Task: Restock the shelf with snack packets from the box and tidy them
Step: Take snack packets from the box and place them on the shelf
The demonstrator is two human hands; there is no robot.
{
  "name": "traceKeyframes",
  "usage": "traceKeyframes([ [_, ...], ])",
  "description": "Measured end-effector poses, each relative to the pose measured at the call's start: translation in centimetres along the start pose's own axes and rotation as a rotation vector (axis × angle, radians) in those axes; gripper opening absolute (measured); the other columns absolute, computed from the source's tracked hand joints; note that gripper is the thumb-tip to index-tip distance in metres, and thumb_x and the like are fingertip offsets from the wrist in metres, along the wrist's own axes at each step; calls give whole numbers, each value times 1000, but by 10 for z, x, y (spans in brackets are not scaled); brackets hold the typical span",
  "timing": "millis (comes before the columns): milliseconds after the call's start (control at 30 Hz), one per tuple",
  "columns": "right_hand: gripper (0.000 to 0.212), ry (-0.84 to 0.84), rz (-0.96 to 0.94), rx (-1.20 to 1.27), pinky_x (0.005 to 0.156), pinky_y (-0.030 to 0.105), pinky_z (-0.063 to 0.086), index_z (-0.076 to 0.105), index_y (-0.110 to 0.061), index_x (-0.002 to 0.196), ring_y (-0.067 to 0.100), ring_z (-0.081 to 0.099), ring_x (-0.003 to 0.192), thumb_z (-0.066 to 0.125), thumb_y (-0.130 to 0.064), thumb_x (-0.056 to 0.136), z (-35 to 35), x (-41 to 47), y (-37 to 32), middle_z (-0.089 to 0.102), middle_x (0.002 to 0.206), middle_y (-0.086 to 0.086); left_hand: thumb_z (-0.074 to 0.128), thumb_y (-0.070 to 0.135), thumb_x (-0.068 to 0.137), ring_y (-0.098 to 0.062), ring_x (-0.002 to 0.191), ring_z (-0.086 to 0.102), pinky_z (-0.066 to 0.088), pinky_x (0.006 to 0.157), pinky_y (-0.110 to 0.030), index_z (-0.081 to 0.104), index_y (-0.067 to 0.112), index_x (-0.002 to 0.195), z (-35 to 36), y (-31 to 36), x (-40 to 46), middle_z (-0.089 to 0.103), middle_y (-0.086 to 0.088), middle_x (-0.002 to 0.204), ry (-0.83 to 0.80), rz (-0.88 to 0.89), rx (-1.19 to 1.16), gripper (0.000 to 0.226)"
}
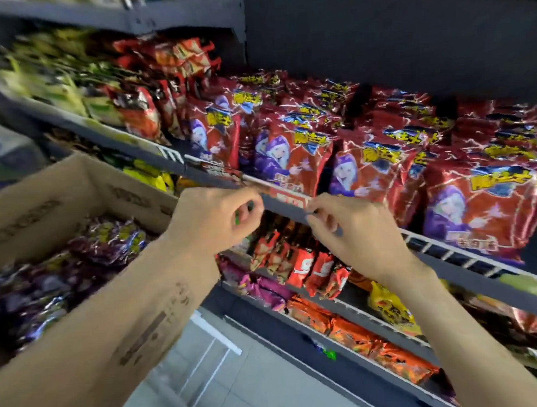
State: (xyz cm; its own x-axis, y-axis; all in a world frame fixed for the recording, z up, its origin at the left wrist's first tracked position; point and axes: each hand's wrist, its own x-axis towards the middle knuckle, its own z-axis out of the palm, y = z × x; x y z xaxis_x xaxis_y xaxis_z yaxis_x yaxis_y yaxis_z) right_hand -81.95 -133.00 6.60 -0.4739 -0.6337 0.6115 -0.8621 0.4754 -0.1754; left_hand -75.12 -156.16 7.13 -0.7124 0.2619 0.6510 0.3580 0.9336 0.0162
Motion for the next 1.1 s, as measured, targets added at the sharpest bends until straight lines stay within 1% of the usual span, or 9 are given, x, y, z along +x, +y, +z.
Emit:
traceKeyframes([
  [133,21,-494,-82,96,68,36,52,60,-29,111,12,64,85,50,-37,95,59,50,-58,66,93,-15,45,46,80,-6,56,61,30,47,-11,69,30,91,-59,-75,-93,60,15,62,-295,-339,97,31],
  [233,25,-665,-197,159,69,30,46,56,-32,118,6,60,91,45,-40,97,111,88,-102,65,102,-17,40,47,82,-3,71,60,42,57,-18,69,30,97,-90,-129,-165,66,14,79,-359,-525,63,37],
  [300,23,-695,-243,221,69,32,48,57,-31,116,4,59,87,46,-38,97,150,112,-129,65,101,-15,40,44,83,-3,75,56,47,67,-23,69,27,99,-102,-164,-209,63,13,82,-360,-612,40,37],
  [400,19,-764,-233,300,73,33,52,62,-28,110,5,62,87,51,-32,95,217,145,-162,68,99,-12,50,34,83,-16,83,63,51,72,-29,70,24,100,-109,-213,-265,67,7,92,-365,-690,116,28],
  [467,17,-802,-218,303,74,36,53,63,-28,108,9,63,89,53,-29,93,262,164,-179,69,99,-8,62,20,83,-19,89,63,50,73,-28,70,25,99,-108,-244,-292,68,7,97,-402,-730,180,19],
  [533,17,-823,-214,276,76,40,54,63,-27,107,15,64,94,55,-27,92,304,180,-191,68,102,-5,66,13,81,-20,90,63,50,71,-28,70,24,100,-102,-272,-308,68,5,97,-450,-742,203,22],
  [733,34,-854,-138,148,94,38,44,54,-20,126,24,49,120,57,-20,92,391,212,-203,55,129,3,62,18,85,-25,106,59,49,85,-35,64,20,114,-76,-337,-319,65,0,115,-457,-862,160,30],
  [900,44,-889,-184,129,103,37,38,45,-19,136,25,39,128,56,-18,93,440,222,-197,46,137,6,62,23,86,-26,112,53,47,90,-39,56,20,125,-43,-366,-329,59,-5,121,-533,-920,149,40],
  [1100,47,-910,-293,166,104,36,34,41,-17,140,26,37,129,51,-19,94,504,236,-201,41,141,7,61,25,86,-28,121,47,44,94,-39,43,16,138,-8,-393,-349,50,-10,133,-623,-1081,219,56],
])
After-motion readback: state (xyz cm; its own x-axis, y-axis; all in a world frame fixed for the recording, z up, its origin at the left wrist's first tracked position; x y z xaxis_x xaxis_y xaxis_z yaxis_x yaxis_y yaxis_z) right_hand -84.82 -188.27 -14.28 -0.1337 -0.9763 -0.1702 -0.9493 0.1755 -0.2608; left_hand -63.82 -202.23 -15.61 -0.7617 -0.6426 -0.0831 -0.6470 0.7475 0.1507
